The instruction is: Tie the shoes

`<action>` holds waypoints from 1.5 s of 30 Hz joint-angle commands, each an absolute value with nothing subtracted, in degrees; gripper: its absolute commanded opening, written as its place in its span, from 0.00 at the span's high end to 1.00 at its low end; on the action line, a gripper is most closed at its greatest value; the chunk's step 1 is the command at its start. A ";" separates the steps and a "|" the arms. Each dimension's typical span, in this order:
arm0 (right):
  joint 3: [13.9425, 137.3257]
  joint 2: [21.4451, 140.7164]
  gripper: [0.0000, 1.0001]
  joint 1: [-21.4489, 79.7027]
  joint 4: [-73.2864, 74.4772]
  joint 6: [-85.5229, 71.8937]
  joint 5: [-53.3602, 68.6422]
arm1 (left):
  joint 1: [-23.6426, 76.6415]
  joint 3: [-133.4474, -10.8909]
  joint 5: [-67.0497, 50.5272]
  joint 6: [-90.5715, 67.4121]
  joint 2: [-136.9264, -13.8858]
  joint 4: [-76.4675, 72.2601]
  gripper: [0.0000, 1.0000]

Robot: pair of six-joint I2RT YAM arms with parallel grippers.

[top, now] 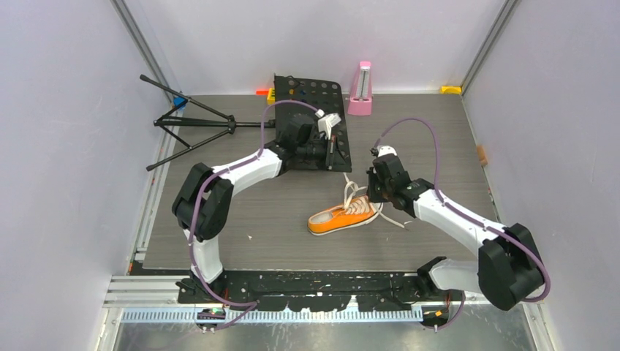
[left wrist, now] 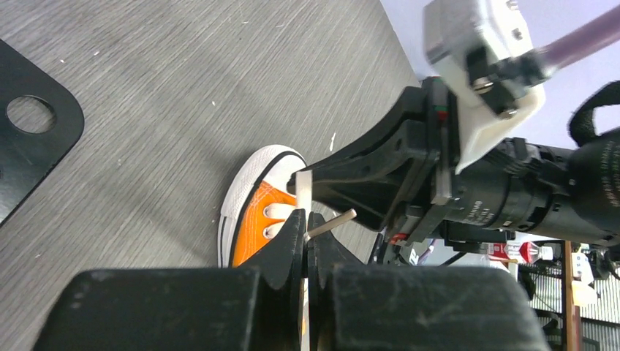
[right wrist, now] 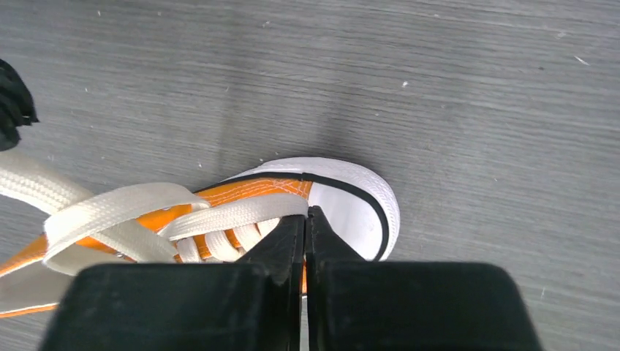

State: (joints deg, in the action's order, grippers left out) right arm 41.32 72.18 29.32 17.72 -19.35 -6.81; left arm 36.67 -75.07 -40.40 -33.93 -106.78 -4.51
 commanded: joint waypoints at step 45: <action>35.33 68.78 1.00 31.08 33.38 -57.41 -16.08 | 14.41 -76.46 -8.24 -20.91 -94.32 31.88 1.00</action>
